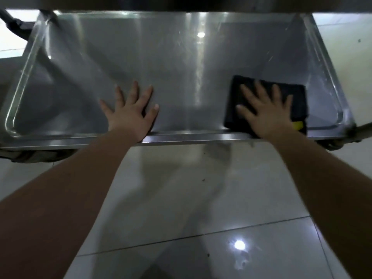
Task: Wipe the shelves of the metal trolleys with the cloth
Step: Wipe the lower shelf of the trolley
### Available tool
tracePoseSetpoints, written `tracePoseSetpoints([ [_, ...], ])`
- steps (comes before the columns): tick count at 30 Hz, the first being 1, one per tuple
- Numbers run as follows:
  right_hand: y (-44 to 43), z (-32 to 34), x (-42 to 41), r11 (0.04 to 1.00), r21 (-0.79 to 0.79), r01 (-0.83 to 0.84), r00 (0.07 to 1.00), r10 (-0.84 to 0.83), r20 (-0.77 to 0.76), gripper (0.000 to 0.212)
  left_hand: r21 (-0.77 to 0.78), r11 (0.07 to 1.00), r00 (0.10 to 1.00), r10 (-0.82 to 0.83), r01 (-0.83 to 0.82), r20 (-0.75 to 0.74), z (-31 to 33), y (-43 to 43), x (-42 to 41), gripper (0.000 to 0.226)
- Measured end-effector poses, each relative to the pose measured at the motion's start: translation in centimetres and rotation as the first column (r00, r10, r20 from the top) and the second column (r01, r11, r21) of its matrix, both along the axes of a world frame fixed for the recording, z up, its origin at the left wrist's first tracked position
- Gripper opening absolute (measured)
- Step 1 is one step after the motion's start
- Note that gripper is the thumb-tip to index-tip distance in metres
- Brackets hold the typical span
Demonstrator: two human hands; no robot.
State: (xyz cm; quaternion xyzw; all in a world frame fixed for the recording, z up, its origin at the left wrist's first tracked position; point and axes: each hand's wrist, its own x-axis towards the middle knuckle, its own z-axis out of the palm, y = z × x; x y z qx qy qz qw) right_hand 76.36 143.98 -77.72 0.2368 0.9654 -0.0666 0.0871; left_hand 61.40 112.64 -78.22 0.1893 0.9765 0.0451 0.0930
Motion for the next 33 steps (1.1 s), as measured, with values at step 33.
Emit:
tracePoseSetpoints([
  [33, -11.2, 1.0, -3.9, 0.999, -0.001, 0.039, 0.999, -0.039, -0.004, 0.068, 0.011, 1.0, 1.0, -0.003, 0.003, 0.007, 0.3, 0.1, 0.3, 0.053],
])
